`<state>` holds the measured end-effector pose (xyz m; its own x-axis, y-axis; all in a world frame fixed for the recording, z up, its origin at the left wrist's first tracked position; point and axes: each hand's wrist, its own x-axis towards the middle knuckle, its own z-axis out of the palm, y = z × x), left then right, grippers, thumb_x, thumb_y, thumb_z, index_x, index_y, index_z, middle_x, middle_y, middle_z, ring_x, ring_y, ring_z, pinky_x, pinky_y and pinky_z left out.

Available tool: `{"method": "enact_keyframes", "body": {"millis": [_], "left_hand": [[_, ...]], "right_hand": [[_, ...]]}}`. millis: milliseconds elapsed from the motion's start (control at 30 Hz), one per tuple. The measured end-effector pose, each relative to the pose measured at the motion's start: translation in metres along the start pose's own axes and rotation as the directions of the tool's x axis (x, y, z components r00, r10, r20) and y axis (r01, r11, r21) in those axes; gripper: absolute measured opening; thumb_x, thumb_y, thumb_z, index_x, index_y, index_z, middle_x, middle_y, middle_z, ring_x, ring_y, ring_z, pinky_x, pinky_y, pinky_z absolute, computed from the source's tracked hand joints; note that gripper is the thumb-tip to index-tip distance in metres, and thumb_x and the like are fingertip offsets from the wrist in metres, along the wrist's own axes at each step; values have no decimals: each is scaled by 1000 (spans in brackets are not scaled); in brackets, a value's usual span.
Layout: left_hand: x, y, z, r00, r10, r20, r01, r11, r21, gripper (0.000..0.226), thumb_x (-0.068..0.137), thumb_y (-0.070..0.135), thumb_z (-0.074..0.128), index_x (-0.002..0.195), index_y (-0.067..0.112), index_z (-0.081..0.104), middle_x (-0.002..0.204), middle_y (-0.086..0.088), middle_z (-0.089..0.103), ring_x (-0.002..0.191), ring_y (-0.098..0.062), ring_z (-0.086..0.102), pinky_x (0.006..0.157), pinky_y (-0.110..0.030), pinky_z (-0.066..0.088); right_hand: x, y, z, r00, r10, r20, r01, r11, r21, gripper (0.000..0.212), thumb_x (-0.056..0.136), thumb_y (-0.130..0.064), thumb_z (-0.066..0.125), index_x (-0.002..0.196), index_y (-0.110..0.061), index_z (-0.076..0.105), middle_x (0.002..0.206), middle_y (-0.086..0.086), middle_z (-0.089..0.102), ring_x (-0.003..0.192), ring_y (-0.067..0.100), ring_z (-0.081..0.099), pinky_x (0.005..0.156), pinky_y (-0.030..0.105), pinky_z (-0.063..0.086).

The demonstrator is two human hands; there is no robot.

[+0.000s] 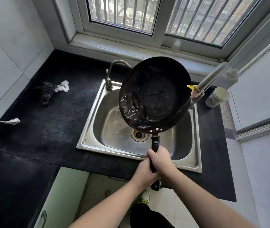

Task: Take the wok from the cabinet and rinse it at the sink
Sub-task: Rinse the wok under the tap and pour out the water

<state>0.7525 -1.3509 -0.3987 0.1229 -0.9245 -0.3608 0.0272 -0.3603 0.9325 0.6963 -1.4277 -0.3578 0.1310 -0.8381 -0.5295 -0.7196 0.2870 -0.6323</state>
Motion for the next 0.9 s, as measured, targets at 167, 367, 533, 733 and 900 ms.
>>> {"method": "enact_keyframes", "body": {"millis": [167, 367, 533, 733, 900], "left_hand": [[-15, 9, -3, 999, -16, 29, 18, 997, -72, 34, 71, 26, 71, 104, 21, 62, 94, -1, 73, 89, -11, 70, 74, -27, 56], [-34, 24, -4, 993, -99, 59, 105, 986, -126, 33, 70, 25, 66, 102, 19, 62, 86, -4, 72, 78, -15, 69, 71, -35, 55], [-51, 42, -10, 976, -168, 137, 199, 945, -260, 34, 70, 15, 55, 104, 8, 53, 58, 0, 62, 47, -16, 58, 44, -23, 44], [-66, 74, -24, 954, -232, 190, 284, 902, -325, 13, 88, -5, 45, 91, 4, 55, 45, 2, 59, 34, -10, 55, 33, -13, 37], [-61, 93, -42, 926, -340, 161, 368, 908, -202, 14, 88, 4, 51, 76, 5, 57, 51, -4, 57, 37, -11, 54, 39, -17, 42]], "right_hand": [[-11, -4, 0, 999, 39, 26, -38, 999, -37, 20, 79, -18, 58, 68, -6, 69, 65, 6, 63, 63, 22, 58, 53, 23, 41], [-28, -11, -6, 988, 128, 89, -122, 990, -72, 21, 81, -23, 59, 64, -13, 66, 63, 4, 60, 66, 23, 58, 54, 27, 41], [-41, -15, -8, 966, 191, 175, -196, 980, 16, 21, 81, -24, 60, 70, -8, 69, 69, 11, 62, 71, 29, 62, 67, 35, 48], [-55, -25, -10, 915, 266, 304, -345, 906, 245, 24, 85, -23, 64, 83, 1, 67, 72, 15, 63, 67, 29, 61, 63, 32, 47], [-68, -31, -9, 803, 268, 533, -545, 693, 473, 33, 91, -28, 59, 66, -7, 57, 54, 12, 50, 47, 26, 52, 51, 30, 45]]}}
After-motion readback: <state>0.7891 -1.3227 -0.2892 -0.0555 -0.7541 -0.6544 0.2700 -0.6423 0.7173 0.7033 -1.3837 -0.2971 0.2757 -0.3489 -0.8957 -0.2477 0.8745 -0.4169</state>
